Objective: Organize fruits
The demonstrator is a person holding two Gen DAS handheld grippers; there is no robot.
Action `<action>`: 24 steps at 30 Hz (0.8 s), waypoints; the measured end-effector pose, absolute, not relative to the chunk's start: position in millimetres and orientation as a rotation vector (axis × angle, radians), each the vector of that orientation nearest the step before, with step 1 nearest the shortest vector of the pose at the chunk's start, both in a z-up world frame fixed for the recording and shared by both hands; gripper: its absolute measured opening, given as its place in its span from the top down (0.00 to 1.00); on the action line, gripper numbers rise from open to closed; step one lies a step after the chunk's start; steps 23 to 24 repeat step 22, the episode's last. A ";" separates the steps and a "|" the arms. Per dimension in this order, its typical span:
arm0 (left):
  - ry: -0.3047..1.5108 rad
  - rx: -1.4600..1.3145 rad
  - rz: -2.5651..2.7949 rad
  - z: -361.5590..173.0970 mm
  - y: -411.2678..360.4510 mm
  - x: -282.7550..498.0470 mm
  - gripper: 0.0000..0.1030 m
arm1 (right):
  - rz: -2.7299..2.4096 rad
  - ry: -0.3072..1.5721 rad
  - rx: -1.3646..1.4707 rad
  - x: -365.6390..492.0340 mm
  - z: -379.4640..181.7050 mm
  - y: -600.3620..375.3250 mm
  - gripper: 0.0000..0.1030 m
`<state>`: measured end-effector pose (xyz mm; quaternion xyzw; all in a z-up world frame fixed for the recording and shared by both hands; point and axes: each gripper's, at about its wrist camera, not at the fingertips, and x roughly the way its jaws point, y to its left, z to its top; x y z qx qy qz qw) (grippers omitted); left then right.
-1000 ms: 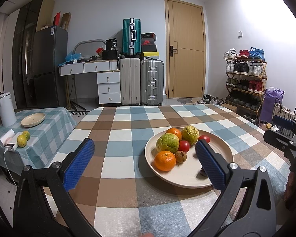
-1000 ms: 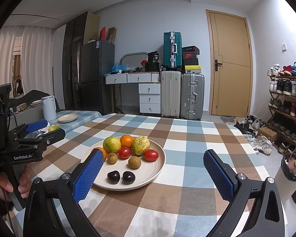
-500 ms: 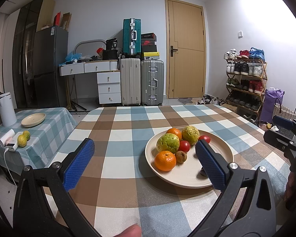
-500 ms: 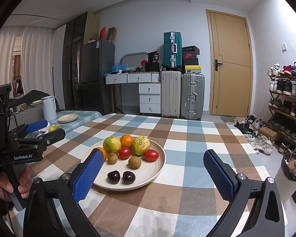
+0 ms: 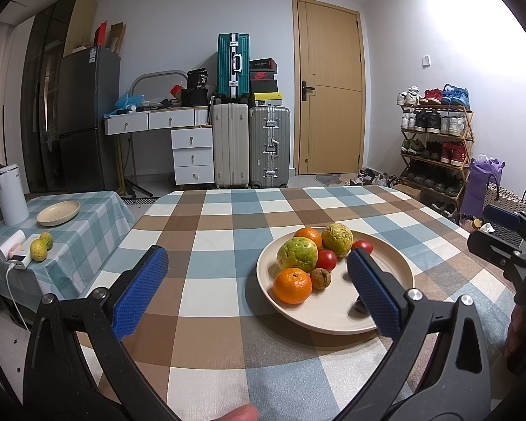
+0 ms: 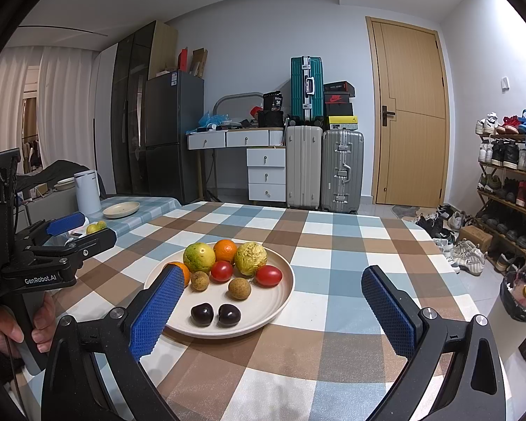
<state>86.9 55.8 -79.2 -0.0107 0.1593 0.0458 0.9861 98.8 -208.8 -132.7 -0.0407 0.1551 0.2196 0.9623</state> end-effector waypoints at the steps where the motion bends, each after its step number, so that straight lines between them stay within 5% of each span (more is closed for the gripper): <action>1: 0.320 -0.022 0.092 -79.8 56.7 87.7 0.01 | 0.445 0.314 -0.082 98.6 -132.5 -208.6 0.00; 24: 0.325 -0.023 0.088 -80.3 57.5 88.9 0.01 | 0.445 0.315 -0.082 98.6 -132.3 -208.7 0.00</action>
